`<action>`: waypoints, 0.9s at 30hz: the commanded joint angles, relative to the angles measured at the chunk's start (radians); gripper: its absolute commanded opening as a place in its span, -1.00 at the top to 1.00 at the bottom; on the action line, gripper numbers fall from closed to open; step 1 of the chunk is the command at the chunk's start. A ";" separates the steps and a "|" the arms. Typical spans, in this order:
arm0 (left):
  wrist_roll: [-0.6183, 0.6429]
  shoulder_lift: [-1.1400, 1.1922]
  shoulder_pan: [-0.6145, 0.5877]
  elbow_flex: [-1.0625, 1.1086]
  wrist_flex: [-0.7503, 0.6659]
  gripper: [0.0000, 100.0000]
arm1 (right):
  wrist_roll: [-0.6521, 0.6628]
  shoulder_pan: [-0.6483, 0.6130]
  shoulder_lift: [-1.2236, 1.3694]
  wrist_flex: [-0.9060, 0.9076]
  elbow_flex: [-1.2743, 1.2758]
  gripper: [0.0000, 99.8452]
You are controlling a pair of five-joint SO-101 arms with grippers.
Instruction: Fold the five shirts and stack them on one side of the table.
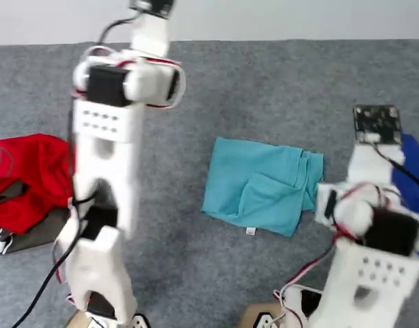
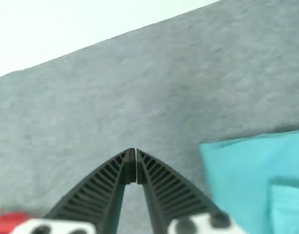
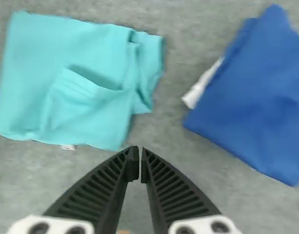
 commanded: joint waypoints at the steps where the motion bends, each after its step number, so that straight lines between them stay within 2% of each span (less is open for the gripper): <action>1: -0.069 -0.166 -0.100 0.147 0.023 0.99 | -0.133 -0.113 0.136 -0.067 -0.005 0.96; 4: -0.124 -0.273 -0.212 0.289 0.023 0.99 | -0.242 -0.236 0.271 -0.133 -0.006 0.96; 11: -0.135 -0.509 -0.488 0.570 0.023 0.99 | -0.358 -0.456 0.503 -0.406 -0.058 0.97; 18: -0.138 -0.626 -0.684 0.730 0.021 0.99 | -0.379 -0.460 0.789 -0.506 -0.129 0.97; 27: -0.133 -0.644 -0.744 0.757 0.021 0.99 | -0.379 -0.380 1.099 -0.460 -0.209 0.97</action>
